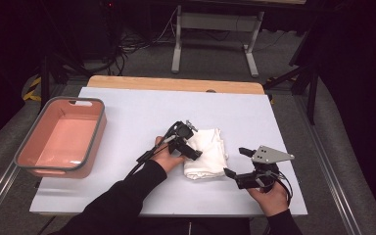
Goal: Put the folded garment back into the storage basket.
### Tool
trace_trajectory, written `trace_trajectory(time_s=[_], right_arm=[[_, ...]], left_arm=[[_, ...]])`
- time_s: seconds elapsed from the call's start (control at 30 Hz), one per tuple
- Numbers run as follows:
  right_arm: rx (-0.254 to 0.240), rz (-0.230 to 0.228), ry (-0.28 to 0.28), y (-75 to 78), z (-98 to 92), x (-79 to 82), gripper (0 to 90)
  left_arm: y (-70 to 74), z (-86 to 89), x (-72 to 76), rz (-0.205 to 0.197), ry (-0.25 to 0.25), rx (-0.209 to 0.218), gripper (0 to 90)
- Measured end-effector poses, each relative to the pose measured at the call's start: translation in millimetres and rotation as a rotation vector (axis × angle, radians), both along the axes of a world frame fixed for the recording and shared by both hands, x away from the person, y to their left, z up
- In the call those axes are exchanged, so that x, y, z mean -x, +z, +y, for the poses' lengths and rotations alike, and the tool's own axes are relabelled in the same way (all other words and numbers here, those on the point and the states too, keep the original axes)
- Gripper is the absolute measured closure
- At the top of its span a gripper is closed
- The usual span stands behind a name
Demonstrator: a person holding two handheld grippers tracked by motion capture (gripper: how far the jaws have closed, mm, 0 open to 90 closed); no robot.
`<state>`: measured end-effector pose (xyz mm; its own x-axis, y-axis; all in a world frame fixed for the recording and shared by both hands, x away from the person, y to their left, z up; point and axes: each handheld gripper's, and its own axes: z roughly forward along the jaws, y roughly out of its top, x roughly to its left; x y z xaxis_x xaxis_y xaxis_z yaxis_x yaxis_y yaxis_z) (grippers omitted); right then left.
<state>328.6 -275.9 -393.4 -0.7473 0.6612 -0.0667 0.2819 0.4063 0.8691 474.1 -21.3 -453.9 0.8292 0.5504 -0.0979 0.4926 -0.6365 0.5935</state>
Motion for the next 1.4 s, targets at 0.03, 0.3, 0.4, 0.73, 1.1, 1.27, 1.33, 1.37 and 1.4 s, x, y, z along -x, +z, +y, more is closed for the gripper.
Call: trace_trajectory(time_s=[0.03, 0.3, 0.4, 0.73, 1.1, 1.27, 1.33, 1.37, 1.4], right_arm=[[0.000, 0.000, 0.000, 0.0, 0.0, 0.0, 11.9], [0.009, -0.001, 0.000, -0.3, 1.0, -0.3, 12.6], [0.010, -0.002, -0.002, -0.2, 1.0, -0.1, 12.6], [0.012, -0.002, -0.003, -0.7, 0.5, -0.2, 12.9], [0.012, 0.000, -0.004, -0.5, -0.4, -0.1, 13.9], [0.008, 0.002, -0.006, -0.2, -2.2, -0.1, 14.1], [0.008, 0.001, -0.007, -0.2, -2.7, -0.1, 14.3], [0.009, 0.001, -0.007, -0.4, -2.9, -0.4, 14.3], [0.008, 0.003, -0.008, -0.4, -3.0, -0.5, 14.4]], left_arm=[[-0.1, -0.2, 0.4, -0.002, 0.000, 0.001, 1.6], [1.3, -3.0, 6.8, -0.016, -0.008, 0.017, 11.6], [2.7, -3.1, 9.1, -0.017, -0.015, 0.025, 17.3], [8.6, -5.4, 18.1, -0.009, -0.063, 0.042, 53.6], [12.6, -9.1, 23.8, -0.067, -0.084, 0.013, 66.5], [16.6, -5.4, 21.2, -0.043, -0.089, 0.034, 68.0], [21.0, -3.7, 22.3, -0.050, -0.091, 0.053, 68.3], [23.2, -3.2, 23.0, -0.047, -0.088, 0.067, 68.4], [23.2, -3.2, 23.0, -0.047, -0.088, 0.067, 68.4]])
